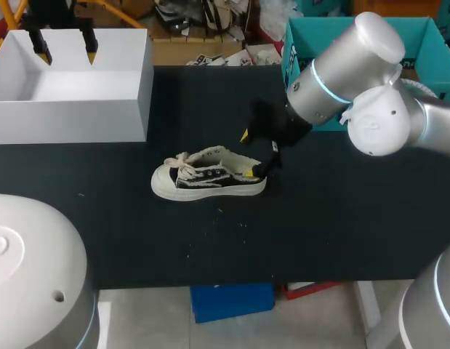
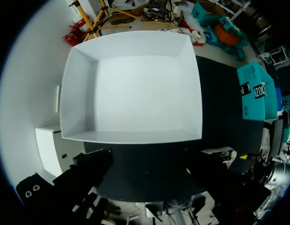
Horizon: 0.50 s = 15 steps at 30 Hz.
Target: Take the shoe out of the shoebox, open the shoe tongue, remove and reinsert the insole, then place the shoe into the shoebox
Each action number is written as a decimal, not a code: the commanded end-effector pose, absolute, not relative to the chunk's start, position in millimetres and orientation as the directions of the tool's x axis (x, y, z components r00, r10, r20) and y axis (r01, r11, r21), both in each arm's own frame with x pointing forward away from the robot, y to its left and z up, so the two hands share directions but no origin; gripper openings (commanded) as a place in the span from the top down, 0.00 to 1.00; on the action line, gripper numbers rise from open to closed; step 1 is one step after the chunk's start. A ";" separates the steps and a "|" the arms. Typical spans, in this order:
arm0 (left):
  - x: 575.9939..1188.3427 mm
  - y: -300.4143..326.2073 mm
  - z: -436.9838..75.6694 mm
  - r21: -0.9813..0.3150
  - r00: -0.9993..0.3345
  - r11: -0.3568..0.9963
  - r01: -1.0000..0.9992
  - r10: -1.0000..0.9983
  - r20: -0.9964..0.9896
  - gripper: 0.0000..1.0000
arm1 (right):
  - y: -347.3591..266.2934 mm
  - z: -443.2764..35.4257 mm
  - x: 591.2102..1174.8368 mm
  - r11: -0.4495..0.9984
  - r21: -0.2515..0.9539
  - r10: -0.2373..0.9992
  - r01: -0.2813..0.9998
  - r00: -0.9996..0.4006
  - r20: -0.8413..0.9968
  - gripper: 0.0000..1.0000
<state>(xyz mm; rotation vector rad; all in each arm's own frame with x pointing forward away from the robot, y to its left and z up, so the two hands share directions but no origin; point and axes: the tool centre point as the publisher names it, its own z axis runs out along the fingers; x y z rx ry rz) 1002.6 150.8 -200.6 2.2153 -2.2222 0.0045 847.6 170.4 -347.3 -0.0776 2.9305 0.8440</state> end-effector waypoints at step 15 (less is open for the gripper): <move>1002.1 150.2 -200.1 0.003 -0.001 0.001 -1.000 -1.000 0.001 0.00 | 152.1 -371.0 856.8 0.832 0.550 -0.018 -0.071 -0.995 -0.102 0.00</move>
